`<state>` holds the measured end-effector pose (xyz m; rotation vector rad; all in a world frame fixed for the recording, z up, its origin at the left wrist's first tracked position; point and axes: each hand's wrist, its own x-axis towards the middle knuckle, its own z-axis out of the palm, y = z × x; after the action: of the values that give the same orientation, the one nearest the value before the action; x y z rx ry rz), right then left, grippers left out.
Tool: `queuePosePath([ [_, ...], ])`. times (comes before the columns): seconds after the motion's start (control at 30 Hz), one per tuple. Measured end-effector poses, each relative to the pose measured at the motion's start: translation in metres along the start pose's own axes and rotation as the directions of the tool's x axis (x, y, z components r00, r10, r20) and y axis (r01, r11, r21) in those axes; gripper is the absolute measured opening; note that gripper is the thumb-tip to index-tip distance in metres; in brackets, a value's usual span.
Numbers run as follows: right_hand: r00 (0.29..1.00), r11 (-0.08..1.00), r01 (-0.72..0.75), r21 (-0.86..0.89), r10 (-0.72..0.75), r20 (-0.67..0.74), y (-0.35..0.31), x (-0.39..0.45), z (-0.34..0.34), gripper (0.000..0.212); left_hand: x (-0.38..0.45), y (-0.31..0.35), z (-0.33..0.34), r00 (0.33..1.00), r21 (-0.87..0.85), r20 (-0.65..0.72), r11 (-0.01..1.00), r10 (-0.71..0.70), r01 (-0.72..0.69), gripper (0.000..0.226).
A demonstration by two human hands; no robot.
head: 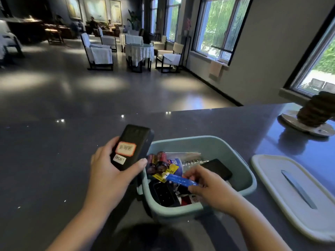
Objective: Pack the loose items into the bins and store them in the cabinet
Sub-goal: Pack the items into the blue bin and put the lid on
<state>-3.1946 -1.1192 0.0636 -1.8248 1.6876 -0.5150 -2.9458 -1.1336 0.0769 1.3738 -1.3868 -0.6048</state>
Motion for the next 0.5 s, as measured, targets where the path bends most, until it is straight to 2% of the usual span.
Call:
queuePosePath([
  [0.07,0.994,0.999,0.020,0.035,-0.024,0.108,0.013,-0.002,-0.010,0.026,-0.006,0.003,0.016,1.000,0.009,0.002,1.000,0.017,-0.017,0.074],
  [0.13,0.983,0.998,0.057,0.000,-0.056,0.176,0.019,-0.001,-0.023,0.024,-0.010,0.008,0.031,1.000,0.006,0.001,1.000,0.020,-0.020,0.078],
  [0.3,0.918,0.987,0.157,-0.038,-0.132,0.375,0.025,0.011,-0.040,0.020,-0.012,0.025,0.061,0.998,0.000,-0.007,0.998,0.055,-0.055,0.078],
  [0.4,0.915,0.977,0.205,-0.053,-0.173,0.363,0.028,0.015,-0.039,0.021,-0.012,0.032,0.074,0.998,0.007,0.005,0.998,0.063,-0.063,0.079],
  [0.5,0.940,0.979,0.205,-0.005,-0.196,0.279,0.040,0.010,-0.042,0.018,-0.012,0.033,0.082,0.996,0.013,0.055,0.997,0.074,-0.075,0.082],
])
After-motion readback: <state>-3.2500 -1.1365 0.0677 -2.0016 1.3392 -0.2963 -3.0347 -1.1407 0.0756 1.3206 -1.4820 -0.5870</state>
